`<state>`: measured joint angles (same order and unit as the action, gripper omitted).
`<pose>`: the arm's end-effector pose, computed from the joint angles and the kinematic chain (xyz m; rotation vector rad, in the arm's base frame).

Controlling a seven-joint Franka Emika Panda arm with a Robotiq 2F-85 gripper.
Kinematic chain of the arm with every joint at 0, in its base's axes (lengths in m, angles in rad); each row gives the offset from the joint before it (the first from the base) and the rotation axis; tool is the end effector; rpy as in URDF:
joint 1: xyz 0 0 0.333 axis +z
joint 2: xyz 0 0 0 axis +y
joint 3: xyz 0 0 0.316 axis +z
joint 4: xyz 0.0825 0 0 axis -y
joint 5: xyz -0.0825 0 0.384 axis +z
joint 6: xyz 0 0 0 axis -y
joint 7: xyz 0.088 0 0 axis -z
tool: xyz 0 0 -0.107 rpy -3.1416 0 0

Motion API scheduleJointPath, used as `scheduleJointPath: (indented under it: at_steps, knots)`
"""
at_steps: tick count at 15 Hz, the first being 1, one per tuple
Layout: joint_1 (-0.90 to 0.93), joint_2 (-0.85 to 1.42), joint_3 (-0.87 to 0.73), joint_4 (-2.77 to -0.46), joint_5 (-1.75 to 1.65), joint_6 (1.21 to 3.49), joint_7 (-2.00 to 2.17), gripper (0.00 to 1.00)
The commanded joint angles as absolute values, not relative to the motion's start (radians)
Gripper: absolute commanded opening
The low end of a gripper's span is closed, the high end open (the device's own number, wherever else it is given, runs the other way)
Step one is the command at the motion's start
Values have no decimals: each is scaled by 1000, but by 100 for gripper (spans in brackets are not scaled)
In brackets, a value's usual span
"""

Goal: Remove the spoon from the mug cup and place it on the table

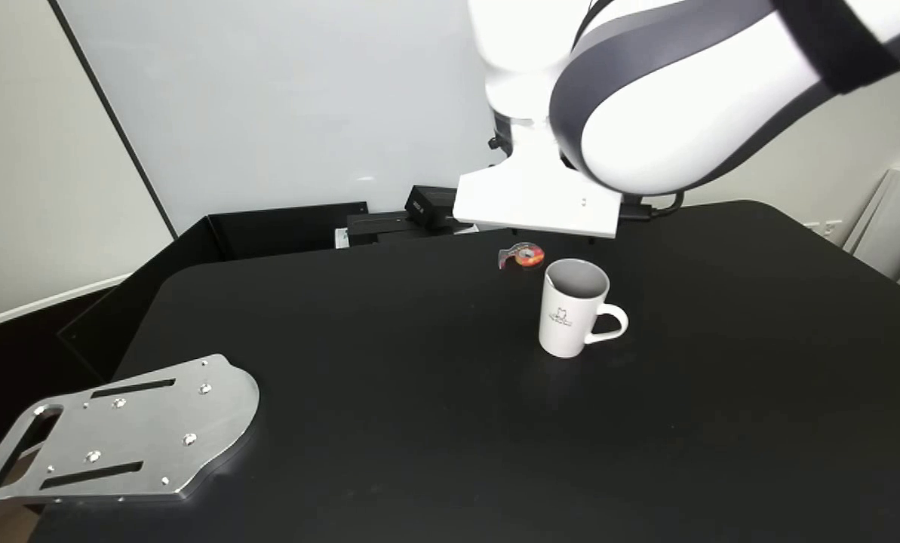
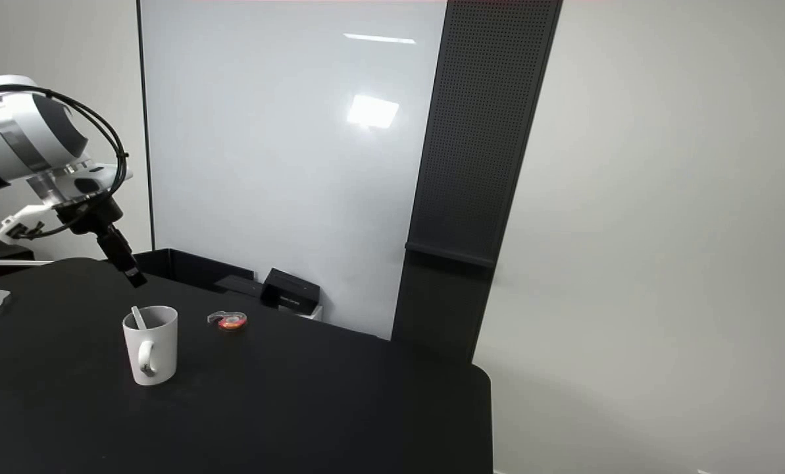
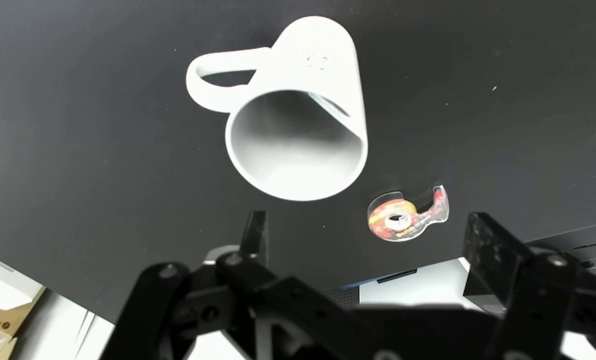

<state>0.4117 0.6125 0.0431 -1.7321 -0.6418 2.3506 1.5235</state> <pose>0.6087 0.2851 0.2304 2.7297 -0.8746 0.5307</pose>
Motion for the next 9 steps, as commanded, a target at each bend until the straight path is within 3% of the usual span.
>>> scheduleJointPath:
  at_steps: [1, 9]
  knots:
    - [429, 651, 33, -1686, -604, 2330, 1505, 100]
    - [439, 681, 26, -1686, -557, 2374, 1483, 100]
